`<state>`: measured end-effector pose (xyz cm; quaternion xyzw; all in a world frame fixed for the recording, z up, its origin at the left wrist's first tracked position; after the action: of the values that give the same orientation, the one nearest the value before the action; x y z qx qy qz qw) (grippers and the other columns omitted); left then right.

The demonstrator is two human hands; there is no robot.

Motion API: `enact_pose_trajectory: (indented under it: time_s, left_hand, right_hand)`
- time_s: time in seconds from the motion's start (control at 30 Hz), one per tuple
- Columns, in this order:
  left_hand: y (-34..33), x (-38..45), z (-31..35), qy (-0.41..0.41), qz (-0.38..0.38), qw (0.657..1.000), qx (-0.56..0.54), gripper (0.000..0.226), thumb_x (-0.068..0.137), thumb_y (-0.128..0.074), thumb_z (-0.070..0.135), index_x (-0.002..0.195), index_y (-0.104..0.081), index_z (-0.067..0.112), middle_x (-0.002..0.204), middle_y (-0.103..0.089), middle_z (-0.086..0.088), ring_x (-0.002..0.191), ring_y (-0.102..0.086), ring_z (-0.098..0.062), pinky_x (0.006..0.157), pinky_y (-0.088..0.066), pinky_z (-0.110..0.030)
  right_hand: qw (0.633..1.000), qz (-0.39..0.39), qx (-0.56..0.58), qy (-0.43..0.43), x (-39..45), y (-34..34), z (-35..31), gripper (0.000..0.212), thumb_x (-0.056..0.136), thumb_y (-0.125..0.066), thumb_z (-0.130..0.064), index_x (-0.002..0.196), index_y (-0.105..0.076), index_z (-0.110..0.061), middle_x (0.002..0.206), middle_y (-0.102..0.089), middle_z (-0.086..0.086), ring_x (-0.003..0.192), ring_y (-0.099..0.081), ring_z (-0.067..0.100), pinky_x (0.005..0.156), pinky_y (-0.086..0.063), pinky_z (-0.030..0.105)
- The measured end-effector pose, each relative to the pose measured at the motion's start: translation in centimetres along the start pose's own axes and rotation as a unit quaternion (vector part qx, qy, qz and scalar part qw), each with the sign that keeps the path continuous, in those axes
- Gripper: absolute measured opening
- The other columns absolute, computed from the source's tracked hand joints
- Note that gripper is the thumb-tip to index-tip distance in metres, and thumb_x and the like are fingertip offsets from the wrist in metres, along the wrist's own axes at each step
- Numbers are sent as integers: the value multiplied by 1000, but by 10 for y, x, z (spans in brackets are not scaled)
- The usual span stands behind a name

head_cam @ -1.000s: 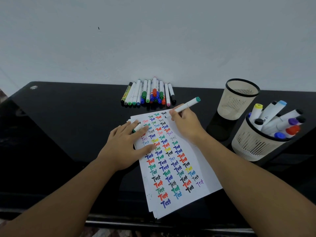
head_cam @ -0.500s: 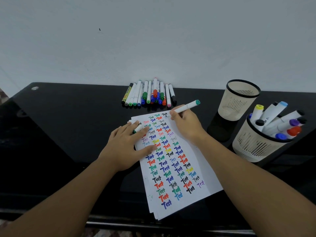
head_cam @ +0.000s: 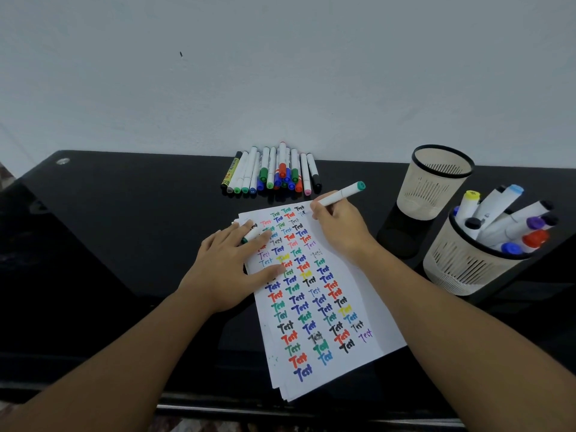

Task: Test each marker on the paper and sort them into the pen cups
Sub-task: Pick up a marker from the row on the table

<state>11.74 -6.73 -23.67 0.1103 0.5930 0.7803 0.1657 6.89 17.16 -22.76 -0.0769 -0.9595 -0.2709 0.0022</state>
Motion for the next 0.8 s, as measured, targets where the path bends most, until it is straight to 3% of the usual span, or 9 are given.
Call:
enact_pose_trajectory:
  time_s: [0.27,0.5,0.67,0.8]
  left_hand:
    - [0,-1,-1,1,-3,1000,-2,86,79,-22,95,155,-16,55,169,-6,14,155,1,-11,123,3,-39]
    - [0,1,-2,-2,16,999,-36,88,77,-18,95,155,-16,54,168,-16,10,155,-7,-12,127,-4,-43]
    - [2,0,-1,-3,36,998,-59,81,87,-34,84,157,-9,51,167,-21,9,155,-14,-14,126,-9,-43]
    - [1,0,-3,-3,45,998,-55,88,85,-31,87,160,-13,44,167,-22,10,154,-15,-13,126,-11,-43]
  right_hand:
    - [1000,17,23,8,0,1,1,13,108,-52,-36,113,-60,-29,101,-67,-7,97,-63,9,88,-53,35]
    - [1000,11,-4,2,-2,2,-1,20,109,-50,-38,120,-59,-23,101,-67,-4,95,-64,10,82,-54,32]
    - [1000,2,7,9,-3,3,-3,11,109,-50,-37,112,-57,-29,104,-68,-3,99,-64,11,92,-55,39]
    - [1000,15,11,8,-3,4,-3,11,109,-50,-35,112,-58,-29,101,-67,-4,96,-64,11,90,-56,39]
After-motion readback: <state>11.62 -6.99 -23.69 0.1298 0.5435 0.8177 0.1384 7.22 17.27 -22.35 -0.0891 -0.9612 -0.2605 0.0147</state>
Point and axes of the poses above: each hand's wrist, its own x-axis towards the middle knuckle, its own y-axis out of the back of the hand, z = x × y, the point moved 4 cm from there along x, towards the middle knuckle
